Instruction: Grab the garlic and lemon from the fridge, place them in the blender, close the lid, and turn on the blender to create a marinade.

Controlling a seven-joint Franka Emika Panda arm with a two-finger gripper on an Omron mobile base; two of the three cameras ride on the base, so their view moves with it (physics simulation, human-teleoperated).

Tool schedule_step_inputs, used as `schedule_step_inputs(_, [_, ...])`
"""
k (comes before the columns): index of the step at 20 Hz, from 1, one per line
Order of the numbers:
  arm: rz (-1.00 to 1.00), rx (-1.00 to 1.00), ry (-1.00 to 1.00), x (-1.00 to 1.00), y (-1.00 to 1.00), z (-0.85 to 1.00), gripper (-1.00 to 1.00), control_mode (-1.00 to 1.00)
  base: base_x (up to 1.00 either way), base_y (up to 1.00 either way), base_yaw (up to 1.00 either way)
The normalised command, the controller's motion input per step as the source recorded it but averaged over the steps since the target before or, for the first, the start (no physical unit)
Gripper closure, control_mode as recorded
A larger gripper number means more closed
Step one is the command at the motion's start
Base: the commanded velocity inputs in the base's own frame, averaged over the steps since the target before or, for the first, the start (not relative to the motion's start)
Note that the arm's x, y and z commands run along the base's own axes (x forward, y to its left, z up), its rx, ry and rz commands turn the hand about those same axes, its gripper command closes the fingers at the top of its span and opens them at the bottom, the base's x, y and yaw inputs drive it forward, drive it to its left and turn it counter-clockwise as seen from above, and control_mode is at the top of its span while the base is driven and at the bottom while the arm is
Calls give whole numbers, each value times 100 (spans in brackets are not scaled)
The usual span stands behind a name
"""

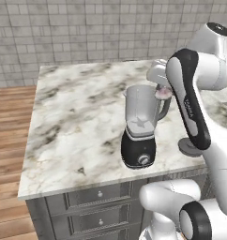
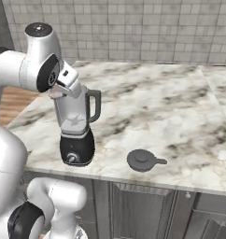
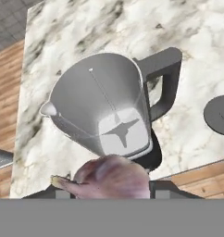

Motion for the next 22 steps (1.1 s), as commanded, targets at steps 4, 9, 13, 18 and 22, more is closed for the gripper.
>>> schedule_step_inputs(4, [5,0,15,90,9,-26,100,-100,0,0,0])
schedule_step_inputs(9, [2,0,9,80,16,-17,100,-100,0,0,0])
schedule_step_inputs(13, [0,-1,1,60,15,-19,100,-100,0,0,0])
schedule_step_inputs(18, [0,-5,0,25,0,-63,100,-100,0,0,0])
schedule_step_inputs(22, [0,-4,-2,24,0,-56,100,-100,0,0,0])
